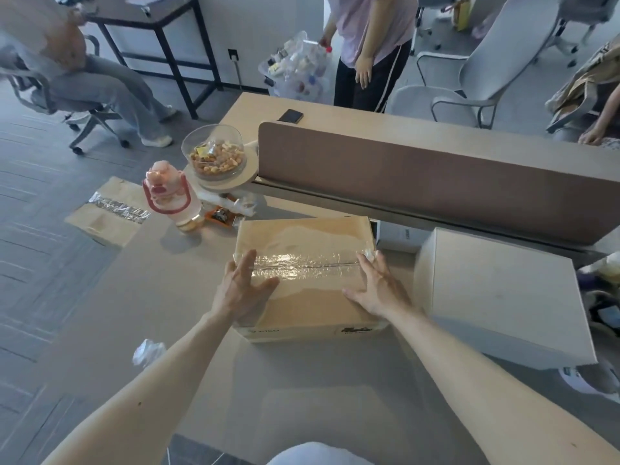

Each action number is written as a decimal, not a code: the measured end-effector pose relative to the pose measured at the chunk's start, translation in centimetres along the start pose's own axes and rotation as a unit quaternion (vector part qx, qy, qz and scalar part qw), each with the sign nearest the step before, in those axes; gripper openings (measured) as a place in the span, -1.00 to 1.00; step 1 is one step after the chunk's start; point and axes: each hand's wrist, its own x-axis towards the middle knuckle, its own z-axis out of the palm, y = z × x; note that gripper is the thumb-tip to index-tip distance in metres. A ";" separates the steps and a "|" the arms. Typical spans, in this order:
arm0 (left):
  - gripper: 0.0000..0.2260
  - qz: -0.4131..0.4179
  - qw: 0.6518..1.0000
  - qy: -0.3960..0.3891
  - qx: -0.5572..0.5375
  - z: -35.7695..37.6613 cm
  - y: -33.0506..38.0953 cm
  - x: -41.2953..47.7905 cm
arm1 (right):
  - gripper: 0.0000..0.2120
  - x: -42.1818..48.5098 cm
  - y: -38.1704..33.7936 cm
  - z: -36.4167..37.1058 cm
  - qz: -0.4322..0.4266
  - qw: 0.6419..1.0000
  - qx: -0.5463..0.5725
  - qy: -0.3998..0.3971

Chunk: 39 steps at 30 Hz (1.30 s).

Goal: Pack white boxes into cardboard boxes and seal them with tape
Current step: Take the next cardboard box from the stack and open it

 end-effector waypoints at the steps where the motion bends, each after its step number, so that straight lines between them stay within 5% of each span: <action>1: -0.29 0.003 1.000 0.001 0.000 0.2 -0.2 -1.2 | -0.16 -1.2 0.1 0.5 0.001 1.000 -0.003 -0.003; 16: -0.21 -0.049 0.997 -0.014 0.050 6.6 -0.7 -18.1 | -0.20 -16.8 7.5 4.9 -0.024 0.999 0.008 -0.033; 20: -0.15 -0.053 0.991 -0.008 0.125 7.6 -0.7 -21.2 | -0.28 -19.1 7.9 5.2 -0.009 0.997 -0.083 0.004; 25: -0.18 0.049 0.966 0.004 0.253 6.7 1.0 -20.6 | -0.58 -20.9 6.6 6.2 -0.084 0.980 -0.124 0.128; 29: -0.15 0.130 0.949 -0.037 0.284 6.0 2.6 -17.8 | -0.49 -21.6 6.4 6.4 -0.128 0.989 -0.057 0.055; 39: -0.28 0.196 0.924 -0.043 0.327 6.7 3.1 -14.0 | -0.39 -19.9 6.5 7.2 -0.110 0.990 -0.064 0.052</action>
